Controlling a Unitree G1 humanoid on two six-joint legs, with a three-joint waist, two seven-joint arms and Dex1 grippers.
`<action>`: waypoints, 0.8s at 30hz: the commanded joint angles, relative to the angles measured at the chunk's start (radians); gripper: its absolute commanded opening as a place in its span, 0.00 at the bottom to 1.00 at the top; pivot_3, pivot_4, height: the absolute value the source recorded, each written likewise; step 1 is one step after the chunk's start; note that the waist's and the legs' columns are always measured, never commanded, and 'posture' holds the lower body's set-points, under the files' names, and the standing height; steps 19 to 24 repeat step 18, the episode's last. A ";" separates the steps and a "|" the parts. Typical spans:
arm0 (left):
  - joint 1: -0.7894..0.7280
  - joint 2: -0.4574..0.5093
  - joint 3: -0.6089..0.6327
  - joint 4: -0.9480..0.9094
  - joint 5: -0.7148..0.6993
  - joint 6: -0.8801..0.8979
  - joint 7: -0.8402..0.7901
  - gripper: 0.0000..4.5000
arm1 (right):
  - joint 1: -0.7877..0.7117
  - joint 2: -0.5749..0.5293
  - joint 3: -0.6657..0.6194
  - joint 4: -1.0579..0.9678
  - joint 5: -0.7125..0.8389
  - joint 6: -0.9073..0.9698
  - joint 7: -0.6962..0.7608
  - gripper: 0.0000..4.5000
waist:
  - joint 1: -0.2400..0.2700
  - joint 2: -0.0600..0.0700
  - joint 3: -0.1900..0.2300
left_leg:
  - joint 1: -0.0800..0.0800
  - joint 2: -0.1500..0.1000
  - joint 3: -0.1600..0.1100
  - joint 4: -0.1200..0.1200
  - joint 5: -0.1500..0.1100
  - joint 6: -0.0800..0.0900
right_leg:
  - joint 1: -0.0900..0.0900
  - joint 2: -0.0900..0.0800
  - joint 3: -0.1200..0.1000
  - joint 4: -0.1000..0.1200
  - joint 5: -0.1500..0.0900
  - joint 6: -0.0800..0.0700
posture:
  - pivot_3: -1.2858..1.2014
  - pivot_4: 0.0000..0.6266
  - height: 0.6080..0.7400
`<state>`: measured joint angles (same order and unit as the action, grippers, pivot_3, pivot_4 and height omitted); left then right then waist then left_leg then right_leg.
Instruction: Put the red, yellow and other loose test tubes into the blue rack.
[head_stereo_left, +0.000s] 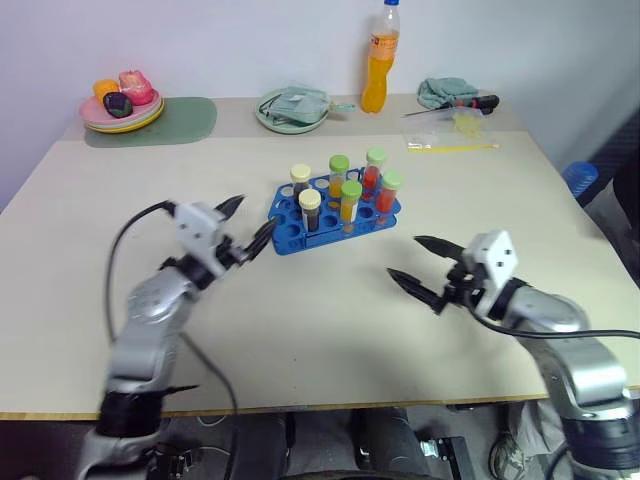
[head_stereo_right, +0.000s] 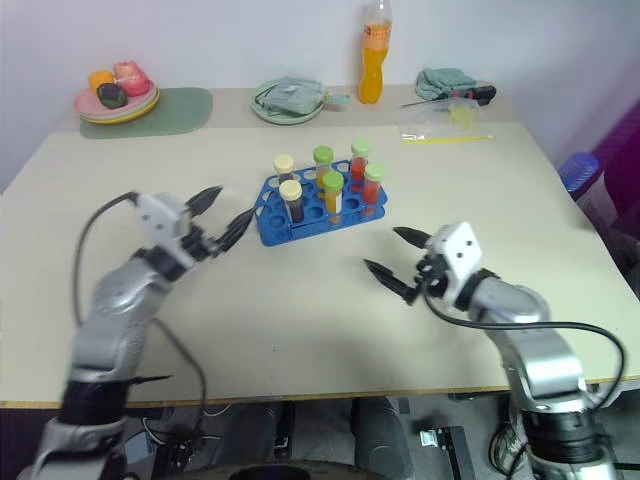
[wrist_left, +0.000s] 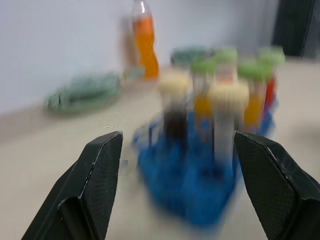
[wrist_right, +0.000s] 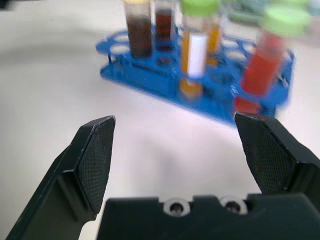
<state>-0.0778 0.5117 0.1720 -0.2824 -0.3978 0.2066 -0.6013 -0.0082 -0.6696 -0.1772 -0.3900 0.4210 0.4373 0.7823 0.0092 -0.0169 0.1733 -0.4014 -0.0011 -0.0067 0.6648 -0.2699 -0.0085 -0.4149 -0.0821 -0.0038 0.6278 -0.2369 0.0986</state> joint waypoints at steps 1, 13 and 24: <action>0.130 0.100 0.126 -0.032 -0.048 0.013 -0.102 0.81 | 0.048 -0.072 -0.123 0.025 0.032 -0.011 0.057 0.94 | 0.002 0.000 0.000 | 0.000 0.000 0.000 0.000 0.000 0.000 | 0.000 0.000 0.000 -0.001 0.000 -0.001 | 0.52 0.24 1.00; 0.272 0.102 0.184 0.063 0.002 -0.074 -0.119 0.81 | 0.070 -0.127 -0.172 0.129 0.012 -0.065 0.116 0.94 | 0.004 0.000 0.000 | 0.002 0.000 0.002 -0.001 -0.001 0.001 | 0.005 -0.002 0.000 -0.010 0.000 -0.001 | 0.52 0.24 1.00; 0.277 0.072 0.164 0.031 0.004 -0.063 -0.092 0.81 | 0.041 -0.118 -0.148 0.135 0.008 -0.067 0.105 0.94 | 0.003 0.001 0.000 | 0.002 0.000 0.002 -0.001 -0.001 0.001 | 0.005 -0.003 0.000 -0.010 0.000 -0.001 | 0.52 0.24 1.00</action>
